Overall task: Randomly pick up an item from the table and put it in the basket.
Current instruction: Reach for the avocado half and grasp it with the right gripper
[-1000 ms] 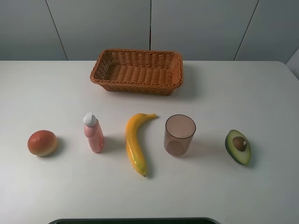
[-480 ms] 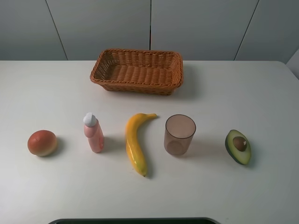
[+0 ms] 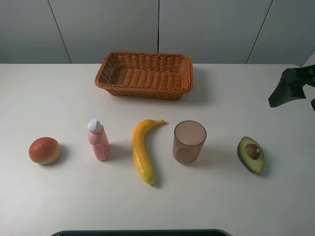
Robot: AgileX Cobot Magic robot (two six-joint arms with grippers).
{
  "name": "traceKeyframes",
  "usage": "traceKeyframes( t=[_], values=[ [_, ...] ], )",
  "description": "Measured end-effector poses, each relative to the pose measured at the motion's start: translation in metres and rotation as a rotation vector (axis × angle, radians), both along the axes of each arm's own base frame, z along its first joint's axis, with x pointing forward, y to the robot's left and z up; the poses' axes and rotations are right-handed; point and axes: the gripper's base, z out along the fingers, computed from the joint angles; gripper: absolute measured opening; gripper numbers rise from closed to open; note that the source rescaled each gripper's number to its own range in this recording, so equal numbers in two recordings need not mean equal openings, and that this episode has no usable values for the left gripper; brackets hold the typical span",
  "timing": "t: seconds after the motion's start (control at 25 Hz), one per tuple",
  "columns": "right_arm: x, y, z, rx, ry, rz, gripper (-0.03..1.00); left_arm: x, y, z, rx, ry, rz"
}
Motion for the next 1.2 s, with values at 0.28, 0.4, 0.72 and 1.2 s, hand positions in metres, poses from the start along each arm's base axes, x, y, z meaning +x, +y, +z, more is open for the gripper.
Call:
traceKeyframes(
  t=[0.28,0.4,0.72,1.2],
  values=[
    [-0.015,0.027,-0.042,-0.005,0.012,0.047,0.99,0.0,0.0,0.0,0.0,0.0,0.0],
    [-0.021,0.028,-0.056,-0.01,0.0,0.027,0.99,0.0,0.0,0.0,0.0,0.0,0.0],
    [-0.02,0.034,-0.093,-0.006,0.122,0.021,0.99,0.0,0.0,0.0,-0.002,0.0,0.001],
    [-0.014,0.038,-0.124,-0.013,0.193,0.014,1.0,0.0,0.0,0.0,-0.002,0.001,0.001]
  ],
)
